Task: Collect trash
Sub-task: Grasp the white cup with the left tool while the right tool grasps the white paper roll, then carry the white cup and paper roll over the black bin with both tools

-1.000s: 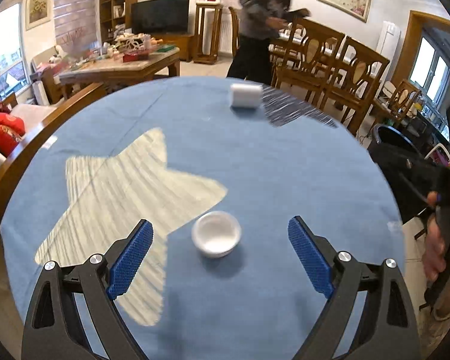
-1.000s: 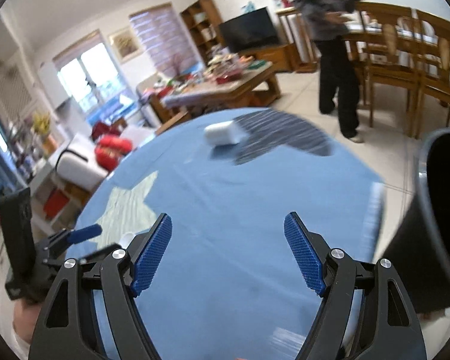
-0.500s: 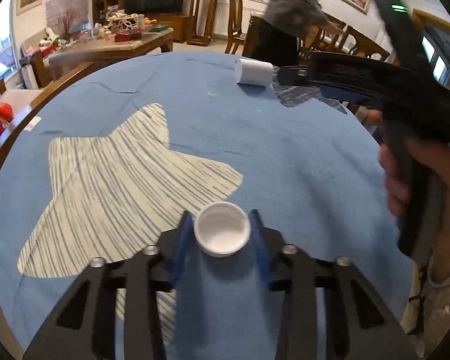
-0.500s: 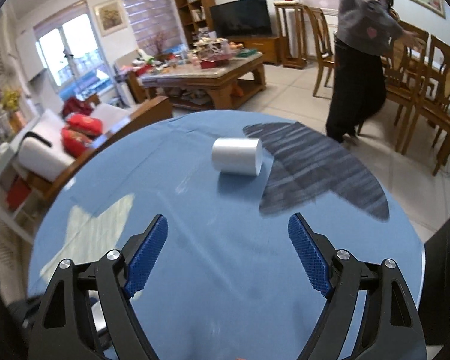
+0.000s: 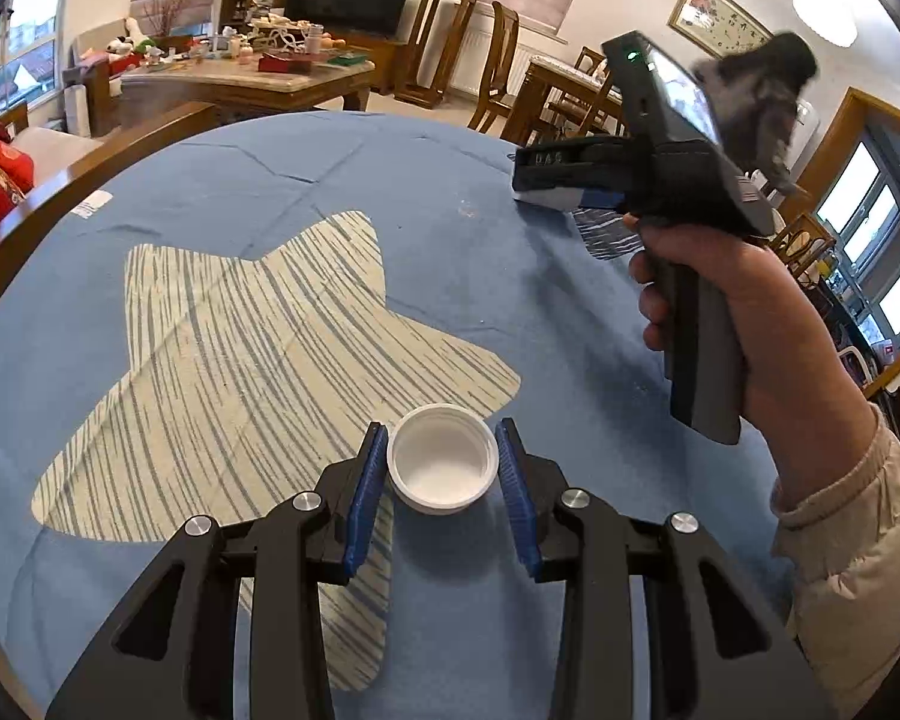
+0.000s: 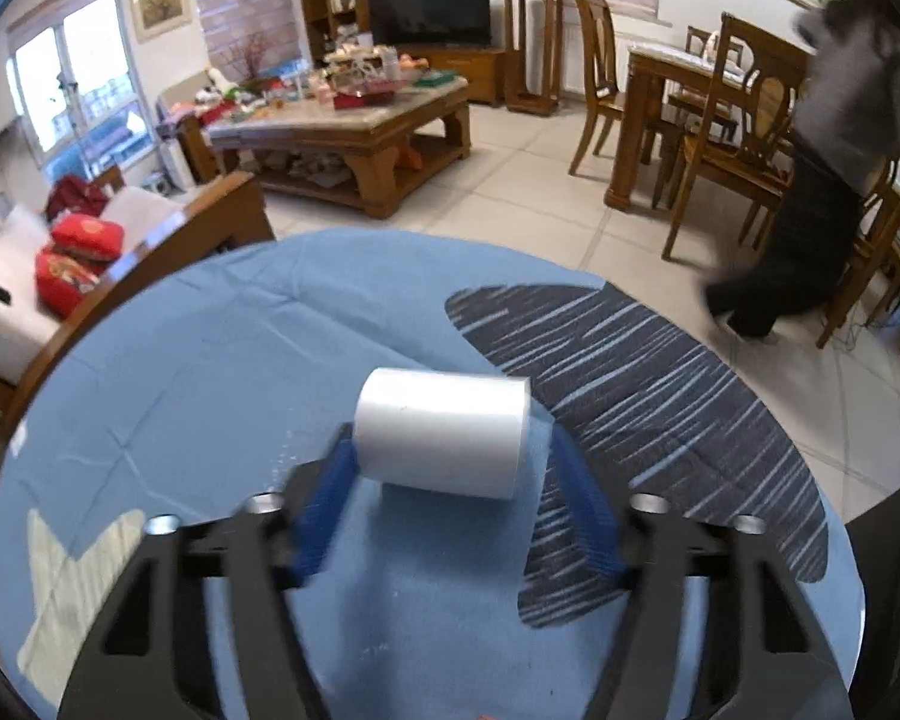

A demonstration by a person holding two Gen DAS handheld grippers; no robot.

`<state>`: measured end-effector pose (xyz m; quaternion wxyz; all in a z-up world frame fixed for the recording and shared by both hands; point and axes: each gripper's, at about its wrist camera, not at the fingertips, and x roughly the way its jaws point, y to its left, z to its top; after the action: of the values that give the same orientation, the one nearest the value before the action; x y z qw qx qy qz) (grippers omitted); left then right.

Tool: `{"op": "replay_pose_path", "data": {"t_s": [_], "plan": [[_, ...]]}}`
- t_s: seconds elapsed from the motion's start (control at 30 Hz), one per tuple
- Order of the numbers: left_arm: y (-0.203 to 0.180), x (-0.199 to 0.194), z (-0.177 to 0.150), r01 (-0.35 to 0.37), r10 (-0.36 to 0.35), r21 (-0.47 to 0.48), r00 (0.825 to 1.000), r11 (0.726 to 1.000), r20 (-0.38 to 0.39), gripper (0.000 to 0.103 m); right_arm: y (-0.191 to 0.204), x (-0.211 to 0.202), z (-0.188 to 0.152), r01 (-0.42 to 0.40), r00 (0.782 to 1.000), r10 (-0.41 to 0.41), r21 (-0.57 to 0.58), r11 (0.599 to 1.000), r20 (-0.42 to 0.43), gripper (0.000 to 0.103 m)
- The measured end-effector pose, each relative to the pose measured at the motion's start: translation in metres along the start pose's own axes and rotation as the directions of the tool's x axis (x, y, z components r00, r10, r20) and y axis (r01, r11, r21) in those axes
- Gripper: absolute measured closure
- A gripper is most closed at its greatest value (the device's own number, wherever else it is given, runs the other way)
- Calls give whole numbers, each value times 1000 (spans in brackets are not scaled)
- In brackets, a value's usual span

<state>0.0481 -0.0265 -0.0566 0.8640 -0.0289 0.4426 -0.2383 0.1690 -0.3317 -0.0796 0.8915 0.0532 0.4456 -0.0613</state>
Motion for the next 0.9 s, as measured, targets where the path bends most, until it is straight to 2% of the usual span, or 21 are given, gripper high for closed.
{"op": "replay_pose_path", "data": {"t_s": [0.1,0.2,0.33,0.47,0.57,0.77,0.9], "plan": [[1,-1,0,0,0,-8,1000,1000,4,66,-1,2,-3,-4,1000,4,-3,1000,5,54],[-1,-5,-2,-5,5,-10,1000,1000,15,66,-2,-5,-10,-56,998,56,0,998,10,54],[-6,-13,-5,-24,24,2,998,1000,53,66,0,-39,-31,-142,989,143,-25,990,39,54],[-11,-25,-9,-51,49,11,992,999,119,66,7,-87,-53,-241,965,246,-59,969,88,53],[-16,-40,-13,-83,77,24,978,996,191,66,10,-127,-76,-316,936,327,-98,944,130,53],[-18,-60,-18,-109,103,5,952,994,289,66,5,-186,-109,-386,894,404,-125,914,194,53],[-16,-67,-18,-122,118,-8,941,992,316,66,-11,-208,-124,-395,886,409,-108,912,219,53]]}}
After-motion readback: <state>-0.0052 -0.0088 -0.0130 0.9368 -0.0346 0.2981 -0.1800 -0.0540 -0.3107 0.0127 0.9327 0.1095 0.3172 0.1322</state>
